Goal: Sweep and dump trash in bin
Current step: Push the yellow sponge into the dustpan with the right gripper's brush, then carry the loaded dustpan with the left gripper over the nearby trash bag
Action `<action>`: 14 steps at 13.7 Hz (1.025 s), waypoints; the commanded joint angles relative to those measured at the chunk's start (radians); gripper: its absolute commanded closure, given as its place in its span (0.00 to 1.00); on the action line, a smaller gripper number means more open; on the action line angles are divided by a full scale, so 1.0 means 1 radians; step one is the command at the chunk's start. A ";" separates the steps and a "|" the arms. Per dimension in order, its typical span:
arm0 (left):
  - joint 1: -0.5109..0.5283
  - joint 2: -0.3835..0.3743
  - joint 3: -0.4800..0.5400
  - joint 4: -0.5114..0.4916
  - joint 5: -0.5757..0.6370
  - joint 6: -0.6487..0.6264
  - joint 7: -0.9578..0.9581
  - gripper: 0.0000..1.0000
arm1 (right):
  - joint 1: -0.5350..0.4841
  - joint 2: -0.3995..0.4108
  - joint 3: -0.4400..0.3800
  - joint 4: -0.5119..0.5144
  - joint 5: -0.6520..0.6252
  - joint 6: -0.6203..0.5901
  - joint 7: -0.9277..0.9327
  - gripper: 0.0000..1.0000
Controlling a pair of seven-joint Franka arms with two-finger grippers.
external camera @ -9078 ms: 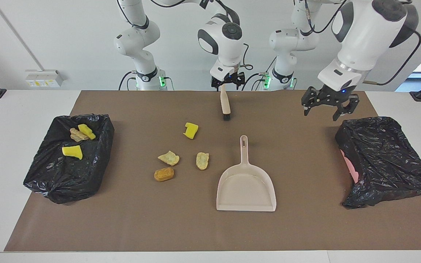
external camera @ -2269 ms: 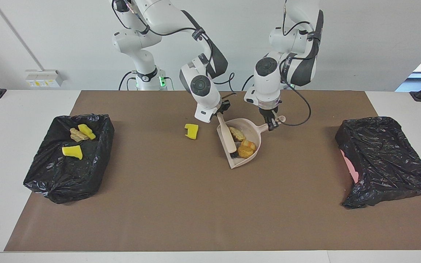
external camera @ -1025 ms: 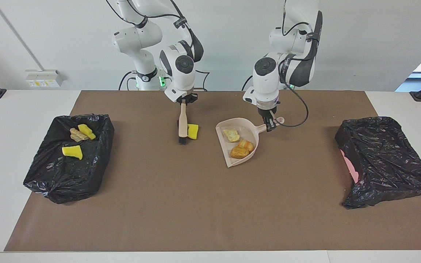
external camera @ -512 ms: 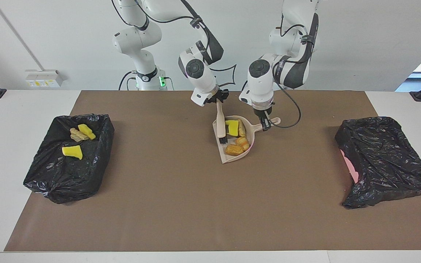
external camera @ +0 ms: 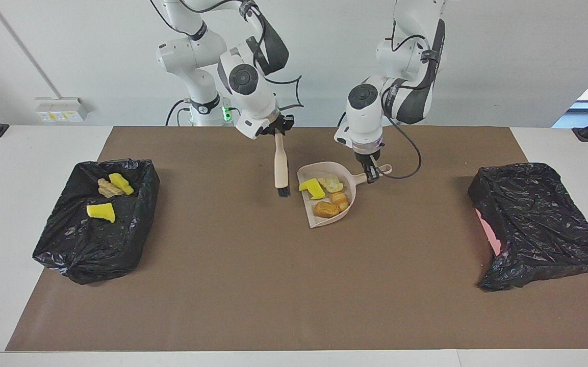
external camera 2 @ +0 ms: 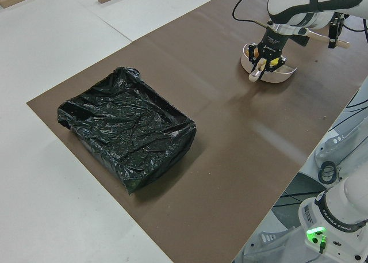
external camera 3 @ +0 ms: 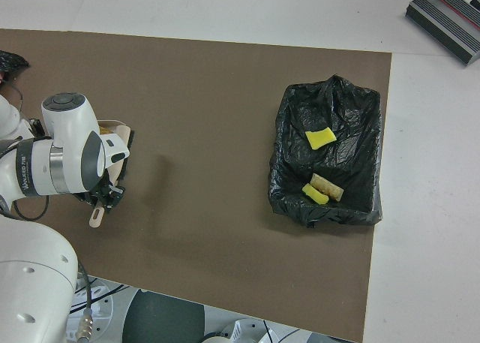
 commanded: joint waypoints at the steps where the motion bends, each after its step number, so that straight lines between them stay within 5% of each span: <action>1: 0.017 -0.002 0.004 -0.015 0.010 0.030 -0.002 1.00 | 0.066 -0.060 0.021 -0.027 -0.084 -0.065 0.150 1.00; 8: 0.106 -0.036 0.010 0.025 0.000 -0.001 0.154 1.00 | 0.063 -0.123 0.022 -0.124 -0.038 -0.068 0.201 1.00; 14: 0.279 -0.132 0.017 0.079 -0.088 -0.108 0.430 1.00 | 0.226 0.015 0.024 -0.133 -0.009 0.139 0.373 1.00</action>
